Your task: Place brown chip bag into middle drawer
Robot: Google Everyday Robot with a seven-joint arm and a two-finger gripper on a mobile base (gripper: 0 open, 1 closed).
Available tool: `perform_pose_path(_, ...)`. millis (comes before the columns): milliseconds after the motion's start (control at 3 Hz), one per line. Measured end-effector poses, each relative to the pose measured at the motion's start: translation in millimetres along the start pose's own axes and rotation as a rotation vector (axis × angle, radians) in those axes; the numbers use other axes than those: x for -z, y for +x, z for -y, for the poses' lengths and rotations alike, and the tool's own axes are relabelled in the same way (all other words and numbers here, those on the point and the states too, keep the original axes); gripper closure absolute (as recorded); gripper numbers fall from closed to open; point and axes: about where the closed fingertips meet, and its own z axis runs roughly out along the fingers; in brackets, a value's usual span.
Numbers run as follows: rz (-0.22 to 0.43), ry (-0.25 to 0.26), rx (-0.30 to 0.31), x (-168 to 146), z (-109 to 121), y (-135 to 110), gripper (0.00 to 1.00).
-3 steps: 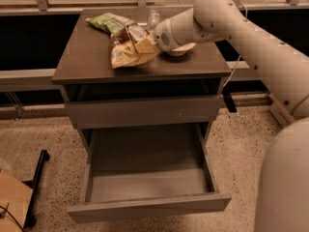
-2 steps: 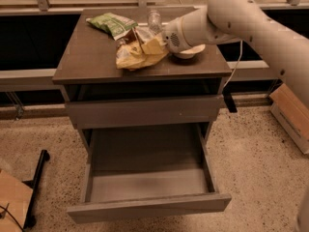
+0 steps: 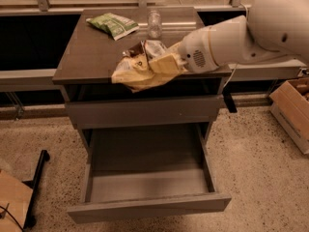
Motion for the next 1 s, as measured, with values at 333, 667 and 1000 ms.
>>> perform_pose_path(333,0.057,-0.134,-0.017,11,-64,9,1.0)
perform_pose_path(667,0.08,-0.276,-0.09,4,-114,29,1.0)
perform_pose_path(1000,0.054,-0.355,-0.186,-8,-141,63,1.0)
